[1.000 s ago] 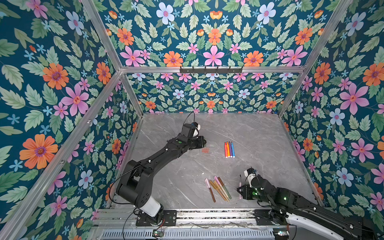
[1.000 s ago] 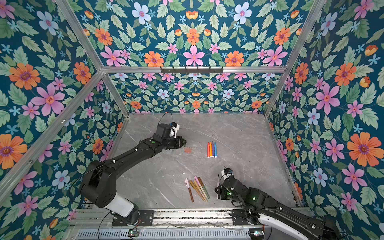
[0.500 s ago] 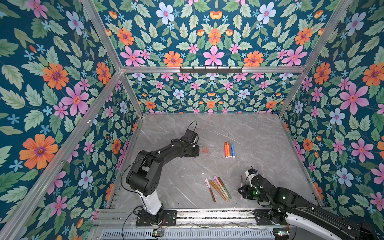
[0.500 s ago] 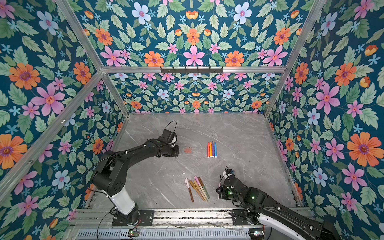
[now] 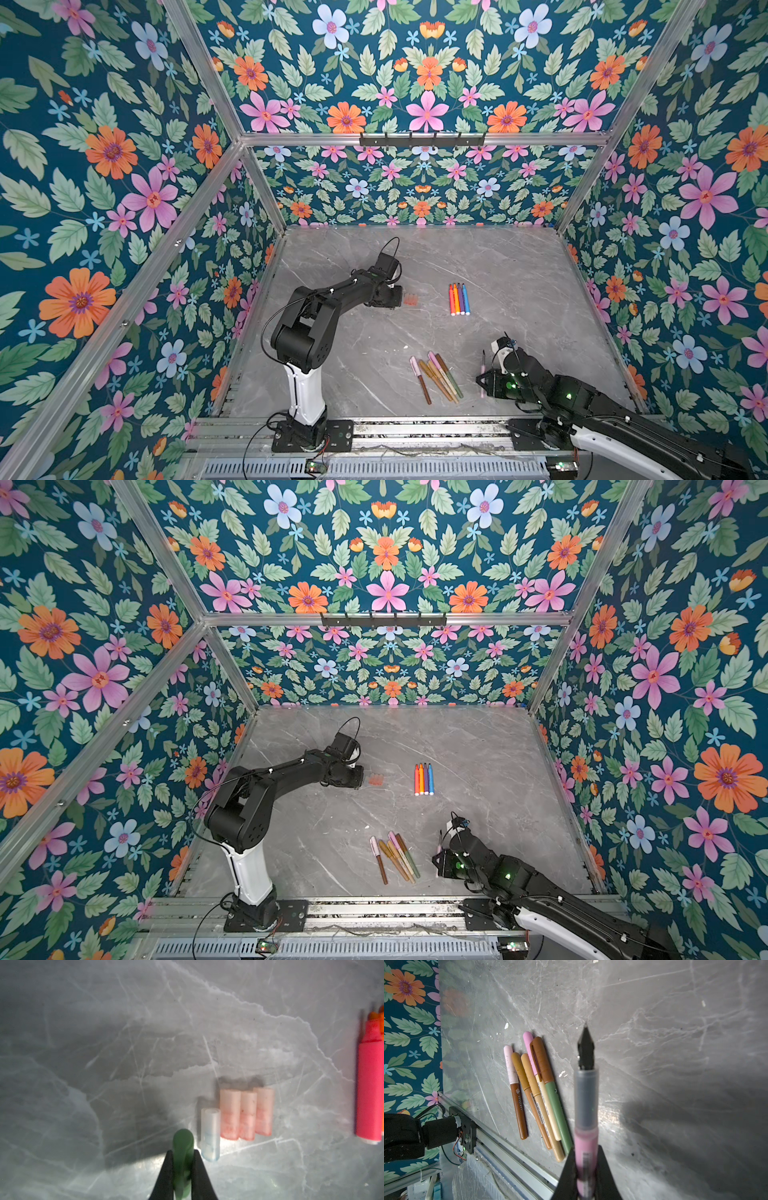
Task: Open the pen caps
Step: 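Carry the green cap to the pink caps with the left gripper and release it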
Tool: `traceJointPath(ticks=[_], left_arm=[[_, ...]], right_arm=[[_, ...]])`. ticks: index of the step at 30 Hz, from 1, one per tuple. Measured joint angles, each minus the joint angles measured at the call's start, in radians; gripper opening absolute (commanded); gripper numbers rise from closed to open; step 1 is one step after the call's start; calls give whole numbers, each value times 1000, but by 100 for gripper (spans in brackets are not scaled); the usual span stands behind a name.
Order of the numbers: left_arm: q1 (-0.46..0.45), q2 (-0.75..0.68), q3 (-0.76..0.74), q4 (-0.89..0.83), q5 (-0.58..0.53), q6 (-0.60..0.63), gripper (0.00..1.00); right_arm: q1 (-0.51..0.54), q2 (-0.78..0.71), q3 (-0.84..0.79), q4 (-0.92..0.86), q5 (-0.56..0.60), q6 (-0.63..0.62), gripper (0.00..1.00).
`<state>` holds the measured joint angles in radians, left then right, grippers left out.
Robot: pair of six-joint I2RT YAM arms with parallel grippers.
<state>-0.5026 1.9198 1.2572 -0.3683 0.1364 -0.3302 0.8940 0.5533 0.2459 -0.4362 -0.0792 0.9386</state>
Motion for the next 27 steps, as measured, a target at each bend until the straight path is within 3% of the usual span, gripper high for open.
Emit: traceJointPath(ticks=[12, 19, 27], left_arm=[[27, 74, 79, 0, 56, 21, 19], [29, 76, 79, 1, 102, 17, 35], [31, 48, 66, 2, 108, 13, 38]], right_arm=[[0, -30, -11, -8, 1, 1, 0], [0, -28, -11, -9, 1, 1, 0], [0, -28, -11, -9, 2, 1, 0]])
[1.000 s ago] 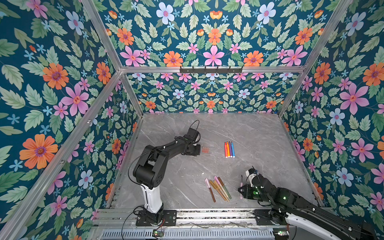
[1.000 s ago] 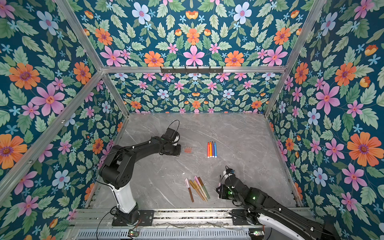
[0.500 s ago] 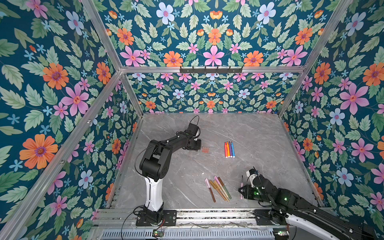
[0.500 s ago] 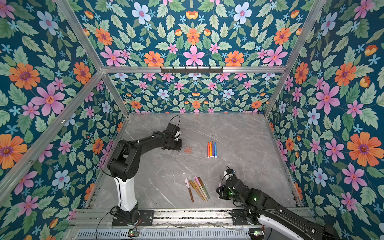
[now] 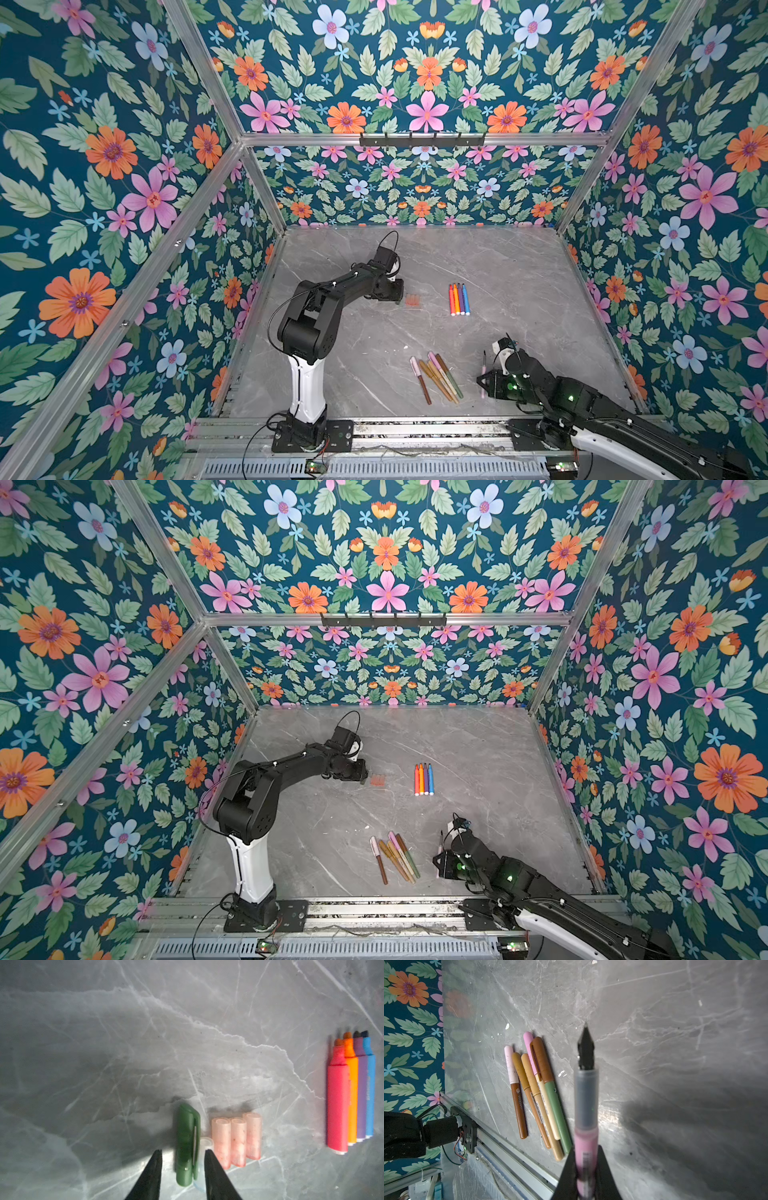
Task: Open the pen caps
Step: 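Carry the green cap to the pink caps with the left gripper and release it, then carry the uncapped pink pen with the right gripper beside the blue highlighter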
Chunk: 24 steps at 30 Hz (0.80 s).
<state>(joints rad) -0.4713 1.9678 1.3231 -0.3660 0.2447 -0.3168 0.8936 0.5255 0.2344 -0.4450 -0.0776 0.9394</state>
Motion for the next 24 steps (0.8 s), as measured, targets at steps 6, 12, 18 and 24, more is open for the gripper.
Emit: traceJointPath(ticks=[6, 12, 18, 24], left_arm=[[0, -50, -18, 0, -1, -14, 38], [1, -245, -117, 38, 6, -29, 39], [2, -596, -260, 68, -11, -43, 41], [6, -918, -313, -27, -50, -8, 46]], right_arm=[[0, 0, 0, 0, 2, 0, 0], [-5, 33, 15, -15, 5, 5, 0], [-33, 119, 48, -16, 3, 6, 0], [-225, 218, 93, -14, -114, -63, 0]])
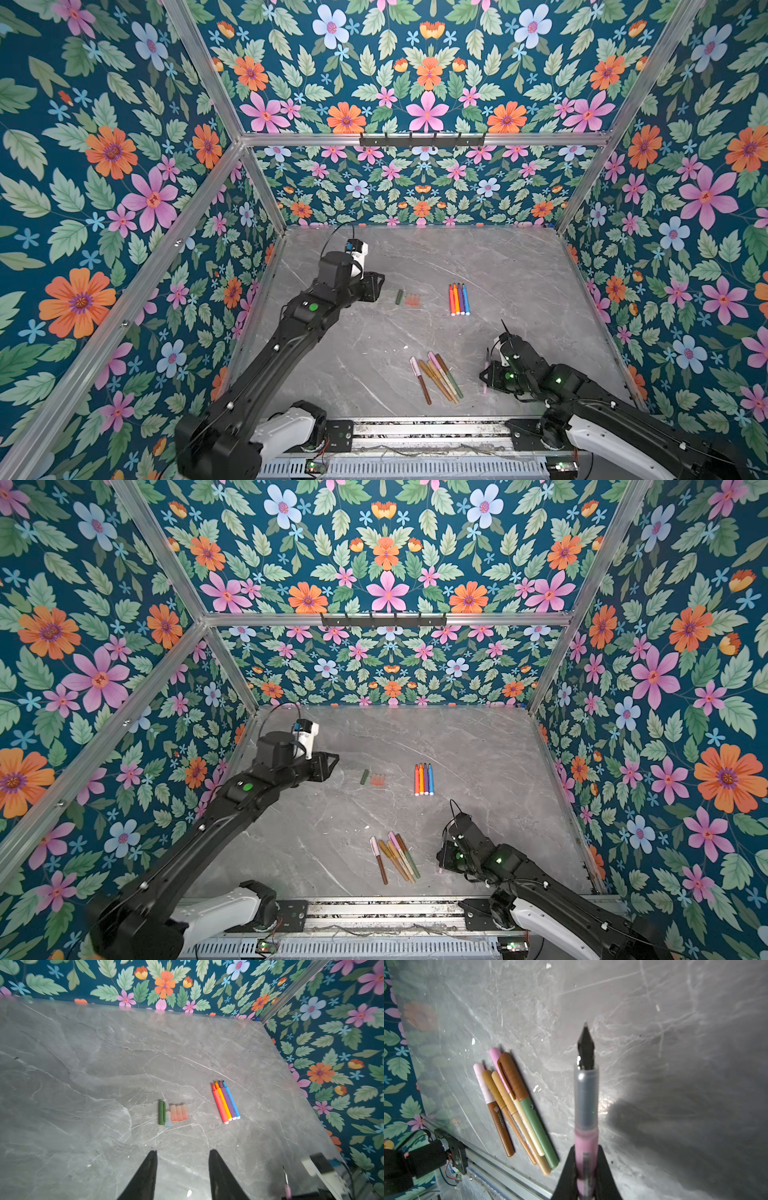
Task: Open the pen caps
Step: 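Carry the uncapped pink pen with the right gripper beside the blue highlighter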
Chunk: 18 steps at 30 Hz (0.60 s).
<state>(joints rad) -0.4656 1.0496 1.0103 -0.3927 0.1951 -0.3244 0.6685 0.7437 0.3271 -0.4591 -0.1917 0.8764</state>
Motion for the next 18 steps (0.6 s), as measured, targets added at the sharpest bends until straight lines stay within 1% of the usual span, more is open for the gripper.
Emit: traceJointPath(ticks=[3, 5, 6, 7, 8, 10, 12, 14, 18], left_arm=[[0, -106, -44, -61, -11, 16, 46], [0, -127, -60, -96, -11, 19, 45], [0, -139, -79, -89, -11, 23, 45], [0, -148, -101, -108, -13, 32, 44], [0, -156, -121, -134, -13, 37, 44], [0, -165, -152, -151, -14, 43, 44], [1, -177, -166, -166, -17, 46, 44], [1, -198, -177, -159, -17, 55, 45], [1, -220, -186, -157, -16, 60, 45]], right_arm=[[-122, 26, 69, -14, -48, -73, 0], [-156, 36, 92, -12, -59, -115, 0], [-211, 75, 124, -56, -107, -159, 0], [-291, 131, 177, -76, -129, -190, 0], [-372, 200, 230, -56, -116, -227, 0], [-452, 310, 310, -53, -154, -294, 0], [-487, 429, 397, -64, -176, -361, 0], [-500, 560, 492, -61, -174, -425, 0], [-529, 763, 635, -57, -175, -496, 0]])
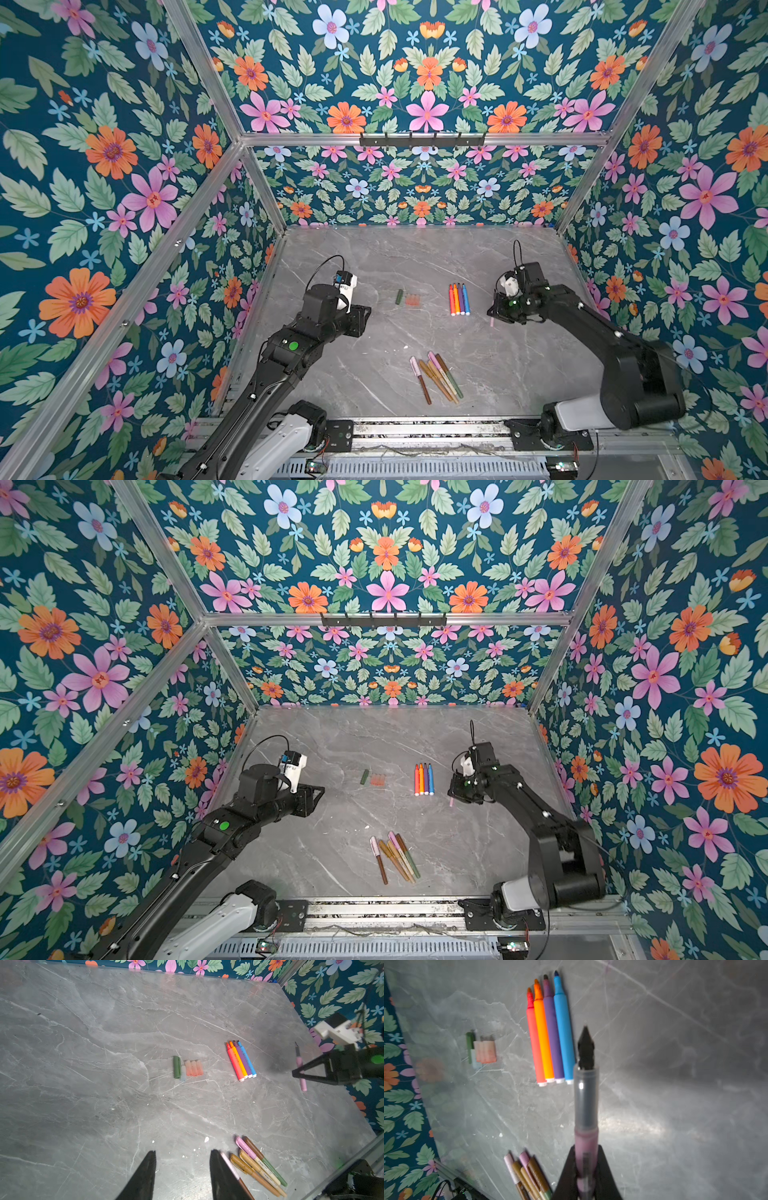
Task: Open the pen caps
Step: 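Carry the uncapped pink pen with the right gripper beside the blue highlighter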
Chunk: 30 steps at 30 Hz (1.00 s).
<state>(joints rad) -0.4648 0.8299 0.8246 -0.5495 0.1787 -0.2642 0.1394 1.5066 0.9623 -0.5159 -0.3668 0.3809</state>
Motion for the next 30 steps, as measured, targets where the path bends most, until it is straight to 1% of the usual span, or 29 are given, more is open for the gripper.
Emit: traceJointPath(ticks=[5, 12, 16, 17, 18, 20, 22, 24, 28, 30], left_arm=[[-1, -31, -6, 0, 2, 0, 46], [-1, -32, -7, 1, 0, 0, 46], [-1, -21, -8, 1, 0, 0, 46], [-1, -18, -8, 1, 0, 0, 45], [-1, -16, -8, 1, 0, 0, 45], [-1, -11, -8, 1, 0, 0, 45], [-1, -9, -8, 2, 0, 0, 45], [-1, -5, -9, 2, 0, 0, 45], [-1, 8, -9, 2, -2, 0, 45], [-1, 13, -9, 2, -10, 0, 45]], right_arm=[[-5, 222, 155, 26, -11, -51, 0], [-7, 355, 238, 35, -27, -77, 5], [-6, 392, 250, 35, -50, -89, 13], [-6, 401, 254, 35, -56, -89, 18], [-6, 407, 257, 34, -62, -92, 25], [-6, 416, 263, 35, -71, -95, 42], [-6, 415, 267, 35, -82, -99, 50], [-6, 407, 274, 33, -87, -100, 53], [-6, 362, 289, 18, -101, -100, 53], [-7, 320, 271, 23, -109, -99, 53]])
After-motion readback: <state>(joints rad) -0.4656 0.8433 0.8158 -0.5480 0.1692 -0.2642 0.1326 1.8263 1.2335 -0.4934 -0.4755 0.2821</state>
